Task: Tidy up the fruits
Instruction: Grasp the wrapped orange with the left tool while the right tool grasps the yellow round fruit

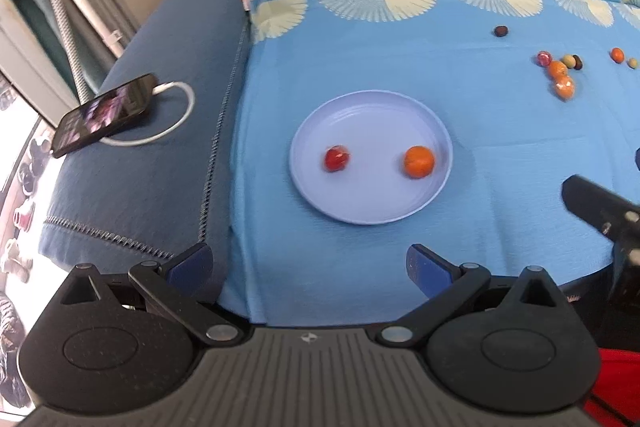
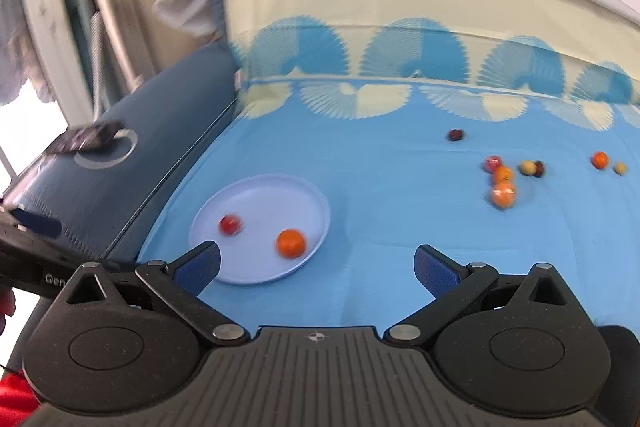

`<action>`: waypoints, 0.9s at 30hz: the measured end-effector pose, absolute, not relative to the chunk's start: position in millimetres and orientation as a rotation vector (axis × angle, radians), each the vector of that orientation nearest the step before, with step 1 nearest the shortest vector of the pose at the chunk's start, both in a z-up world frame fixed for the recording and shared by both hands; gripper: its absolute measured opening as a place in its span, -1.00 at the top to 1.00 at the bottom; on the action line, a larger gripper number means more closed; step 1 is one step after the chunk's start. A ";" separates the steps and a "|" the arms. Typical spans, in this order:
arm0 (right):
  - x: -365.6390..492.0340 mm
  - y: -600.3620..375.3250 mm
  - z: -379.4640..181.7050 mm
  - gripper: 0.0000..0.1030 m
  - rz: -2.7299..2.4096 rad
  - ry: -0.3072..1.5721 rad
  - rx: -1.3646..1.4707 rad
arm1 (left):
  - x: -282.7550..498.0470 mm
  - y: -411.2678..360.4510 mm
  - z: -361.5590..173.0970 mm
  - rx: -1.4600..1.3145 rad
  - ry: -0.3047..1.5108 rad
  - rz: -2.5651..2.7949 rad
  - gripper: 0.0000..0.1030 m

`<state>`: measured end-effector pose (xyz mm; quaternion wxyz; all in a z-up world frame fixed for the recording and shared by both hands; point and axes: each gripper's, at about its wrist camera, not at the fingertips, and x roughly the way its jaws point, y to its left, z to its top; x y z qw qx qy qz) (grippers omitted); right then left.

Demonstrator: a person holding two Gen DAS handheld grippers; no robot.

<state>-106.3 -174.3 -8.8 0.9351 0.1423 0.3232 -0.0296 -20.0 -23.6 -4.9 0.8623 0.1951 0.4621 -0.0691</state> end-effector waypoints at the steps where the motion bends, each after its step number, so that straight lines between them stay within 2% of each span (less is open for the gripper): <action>1: -107.4 -180.3 -10.4 -0.99 -0.081 0.651 0.298 | -17.8 -28.8 -4.7 0.405 0.972 -0.151 -0.99; 7: -114.1 -226.2 -21.5 -0.99 -0.232 0.600 0.324 | 1.9 -69.5 -5.5 0.370 1.011 -0.209 -1.00; 16: -130.5 -332.3 -53.6 -0.99 -0.523 0.573 0.380 | 45.0 -178.0 -10.3 0.400 1.017 -0.336 -1.00; 27: -84.2 -510.9 -122.3 -0.99 -0.801 0.577 0.392 | 103.6 -337.2 -78.8 0.381 1.089 -0.491 -1.00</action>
